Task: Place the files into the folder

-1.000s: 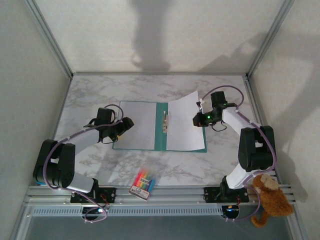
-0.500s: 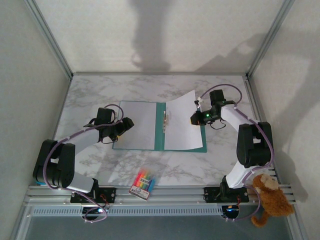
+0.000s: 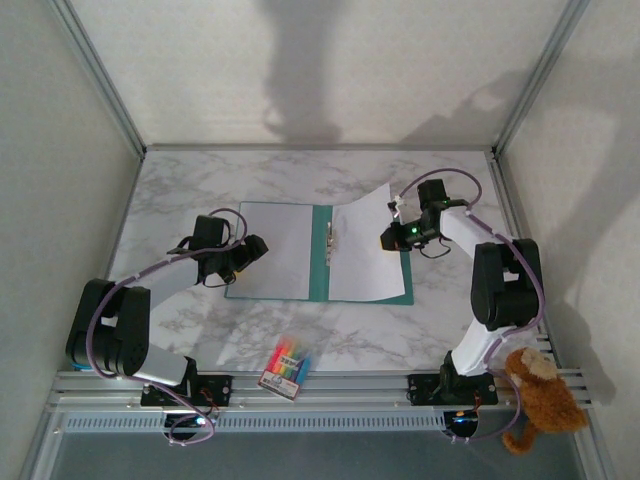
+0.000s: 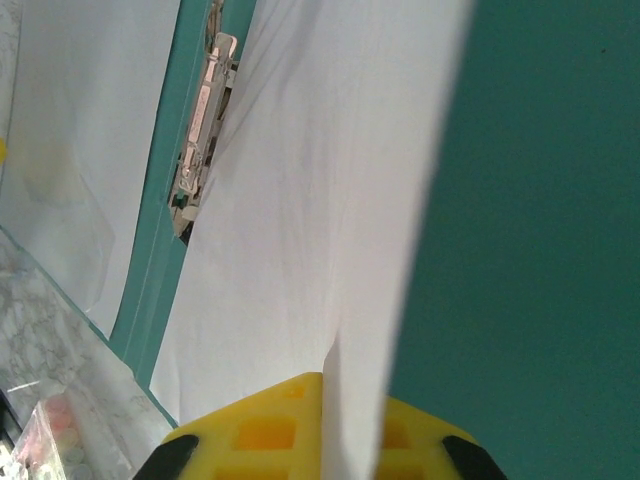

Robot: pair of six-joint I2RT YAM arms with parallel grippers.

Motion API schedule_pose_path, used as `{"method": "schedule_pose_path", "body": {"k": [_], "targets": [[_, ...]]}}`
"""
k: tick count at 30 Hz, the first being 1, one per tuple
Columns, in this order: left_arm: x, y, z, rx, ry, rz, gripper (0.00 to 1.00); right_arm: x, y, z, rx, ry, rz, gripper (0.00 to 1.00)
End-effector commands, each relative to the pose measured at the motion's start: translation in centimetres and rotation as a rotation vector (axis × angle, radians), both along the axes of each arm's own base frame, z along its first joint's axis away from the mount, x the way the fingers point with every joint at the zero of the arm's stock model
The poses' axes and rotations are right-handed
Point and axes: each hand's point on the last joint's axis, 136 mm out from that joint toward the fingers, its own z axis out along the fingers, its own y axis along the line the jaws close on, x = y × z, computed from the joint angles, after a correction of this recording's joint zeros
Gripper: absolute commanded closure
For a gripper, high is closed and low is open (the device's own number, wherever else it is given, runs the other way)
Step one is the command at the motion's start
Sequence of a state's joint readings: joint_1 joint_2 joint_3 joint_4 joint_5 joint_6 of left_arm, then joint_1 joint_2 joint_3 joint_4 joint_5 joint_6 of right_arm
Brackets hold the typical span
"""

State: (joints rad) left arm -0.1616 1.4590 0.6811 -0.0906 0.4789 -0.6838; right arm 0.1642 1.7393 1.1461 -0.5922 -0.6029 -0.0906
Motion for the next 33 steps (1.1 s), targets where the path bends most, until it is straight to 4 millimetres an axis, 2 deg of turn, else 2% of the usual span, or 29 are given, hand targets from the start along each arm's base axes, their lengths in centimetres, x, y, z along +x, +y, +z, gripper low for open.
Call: {"method": "schedule_pose_path", "body": {"k": [1,4,8,33], "targets": [[0.4,0.2,0.6,-0.009,-0.009,0.003,0.12,0.4,0.1,0.3,-0.005,0.000,0.014,0.91],[0.3,0.1,0.6,-0.008,-0.008,0.001,0.12,0.7,-0.2,-0.1,-0.027,0.012,-0.001,0.78],[0.3,0.2,0.5,-0.005,-0.005,0.001,0.12,0.8,-0.5,-0.5,-0.055,0.027,-0.009,0.72],[0.4,0.2,1.0,-0.002,-0.009,-0.002,0.12,0.9,-2.2,-1.4,-0.150,0.059,-0.056,0.58]]}}
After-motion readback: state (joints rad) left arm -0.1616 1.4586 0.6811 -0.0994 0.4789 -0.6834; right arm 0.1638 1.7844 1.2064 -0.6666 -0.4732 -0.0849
